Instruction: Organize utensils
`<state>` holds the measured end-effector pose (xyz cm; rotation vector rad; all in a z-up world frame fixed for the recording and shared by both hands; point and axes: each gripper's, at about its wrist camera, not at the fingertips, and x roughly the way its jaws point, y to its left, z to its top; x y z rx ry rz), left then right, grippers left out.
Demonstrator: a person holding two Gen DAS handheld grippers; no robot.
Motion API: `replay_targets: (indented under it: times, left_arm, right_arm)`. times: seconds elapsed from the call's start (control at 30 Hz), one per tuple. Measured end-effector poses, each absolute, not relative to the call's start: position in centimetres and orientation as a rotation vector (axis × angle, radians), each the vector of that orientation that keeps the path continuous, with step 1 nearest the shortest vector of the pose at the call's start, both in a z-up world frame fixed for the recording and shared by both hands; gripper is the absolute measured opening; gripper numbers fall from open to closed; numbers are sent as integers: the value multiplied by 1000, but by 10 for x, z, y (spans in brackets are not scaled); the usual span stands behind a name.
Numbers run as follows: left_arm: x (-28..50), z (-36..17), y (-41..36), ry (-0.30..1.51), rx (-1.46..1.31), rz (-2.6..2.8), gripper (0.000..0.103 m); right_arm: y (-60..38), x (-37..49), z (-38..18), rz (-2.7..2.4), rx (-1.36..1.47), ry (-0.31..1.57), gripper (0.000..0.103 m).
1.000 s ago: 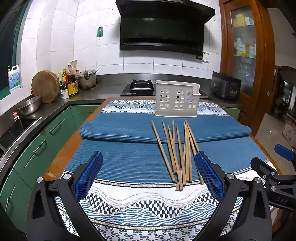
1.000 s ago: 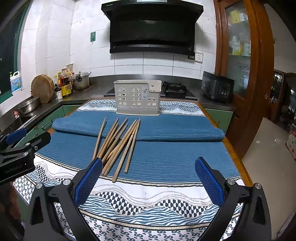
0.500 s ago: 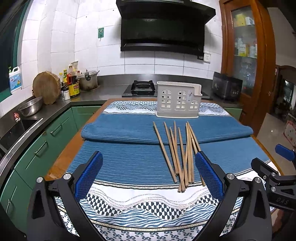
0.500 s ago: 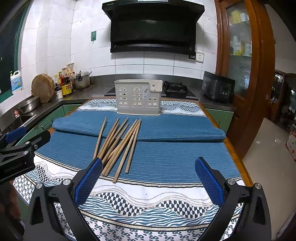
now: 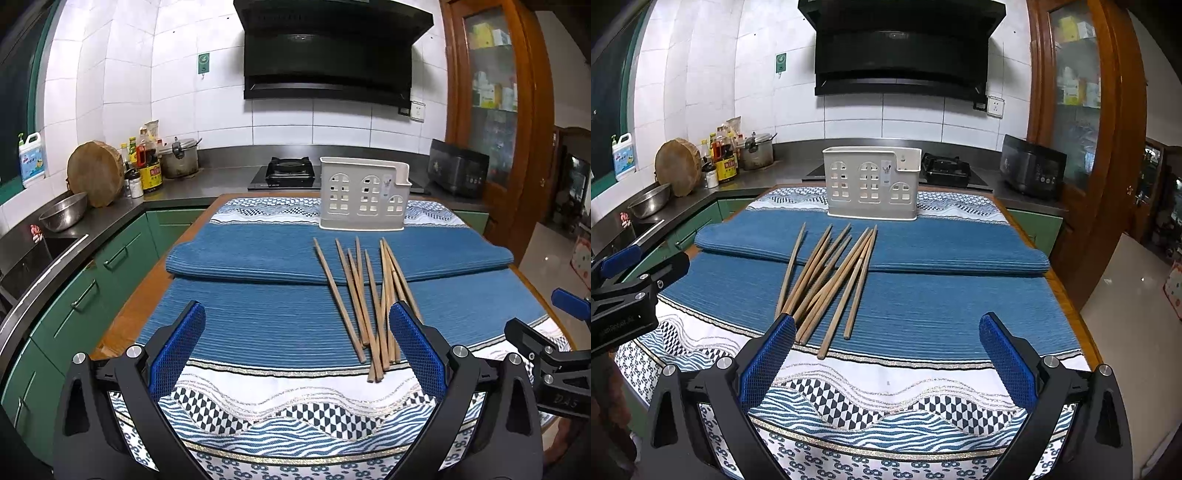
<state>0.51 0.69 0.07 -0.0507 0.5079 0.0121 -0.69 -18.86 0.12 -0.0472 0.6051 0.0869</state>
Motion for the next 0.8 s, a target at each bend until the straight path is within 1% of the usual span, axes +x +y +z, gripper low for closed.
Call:
replay_targets:
  times: [0.17,0.2,0.3,0.5,0.53,0.67,0.8]
  left_arm:
    - [10,-7,13,514,-70,-3,98]
    - [11,-9,14,526,-74,0,98]
    - [18,-16,17,561,-71,4,97]
    - [24,-25,18,586,-71,6,97]
    - [24,-26,19,585,-69,3,97]
    - [31,-31,19,608,-69,16,97]
    - [38,-33,29,600,-145,-51,97]
  right_arm:
    - [-183,2,-11,92,-51,641,95]
    - [-182,4,-15,96,-50,653,93]
    - [-179,11,-25,109,-48,692,82]
    - [-170,26,-41,119,-57,745,82]
    - [-169,29,-43,121,-57,751,78]
    - [-166,41,-49,127,-46,777,75]
    - [-163,53,-55,125,-42,803,68]
